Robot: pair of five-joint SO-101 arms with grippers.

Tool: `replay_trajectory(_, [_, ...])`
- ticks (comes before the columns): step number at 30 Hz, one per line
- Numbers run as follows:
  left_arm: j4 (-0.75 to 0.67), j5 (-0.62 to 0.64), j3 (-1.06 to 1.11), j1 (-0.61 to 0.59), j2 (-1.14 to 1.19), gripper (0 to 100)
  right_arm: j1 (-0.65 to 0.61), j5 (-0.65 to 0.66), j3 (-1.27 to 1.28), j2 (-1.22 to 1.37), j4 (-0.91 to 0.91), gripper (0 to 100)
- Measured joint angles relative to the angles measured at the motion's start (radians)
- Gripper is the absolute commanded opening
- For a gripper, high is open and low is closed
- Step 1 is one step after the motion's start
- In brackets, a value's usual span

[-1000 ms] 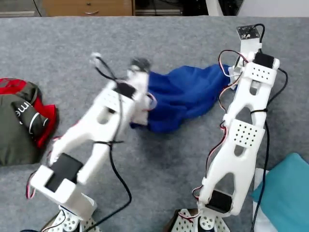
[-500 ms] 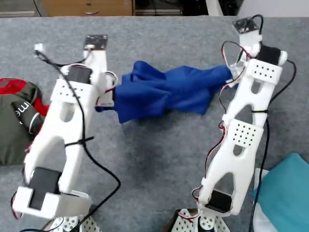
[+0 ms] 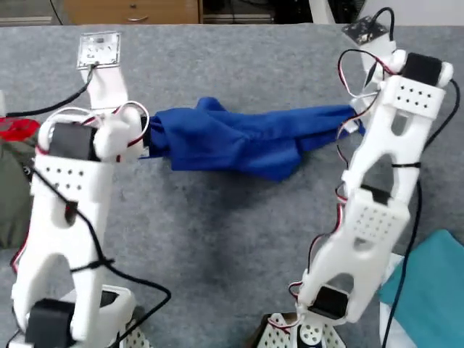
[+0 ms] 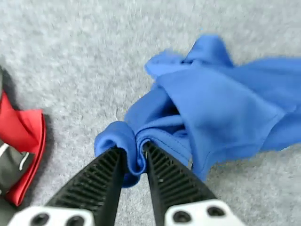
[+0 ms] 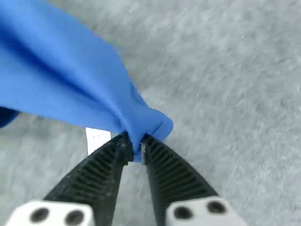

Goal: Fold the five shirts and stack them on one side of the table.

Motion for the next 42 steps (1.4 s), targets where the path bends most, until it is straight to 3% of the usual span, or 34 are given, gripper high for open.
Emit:
replay_trajectory(3, [0.0, 0.0, 0.0, 0.0, -0.063, 2, 0.0, 0.075, 0.198, -0.167, 0.0, 32.1])
replay_trajectory(6, [0.0, 0.0, 0.0, 0.0, -0.13, 2, -0.017, 0.17, 0.388, -0.336, 0.0, 38.0])
replay_trajectory(11, [0.0, 0.0, 0.0, -0.002, -0.196, 2, -0.152, 0.236, 0.669, -0.631, 0.0, 34.1])
replay_trajectory(17, [0.0, 0.0, 0.002, -0.002, -0.186, 2, -0.499, 0.238, 1.046, -0.921, -0.126, 17.9])
replay_trajectory(22, [0.0, 0.0, 0.017, -0.002, -0.164, 2, -0.741, 0.187, 1.379, -1.076, -0.347, 7.6])
replay_trajectory(28, [0.0, 0.0, 0.017, -0.002, -0.163, 2, -0.898, 0.123, 1.56, -1.172, -0.509, 18.3])
replay_trajectory(34, [0.0, 0.0, 0.017, -0.005, -0.163, 2, -0.919, -0.023, 1.602, -1.152, -0.732, 17.9])
replay_trajectory(42, [0.0, 0.028, 0.017, -0.008, -0.163, 2, -0.919, -0.206, 1.602, -1.03, -0.954, 0.5])
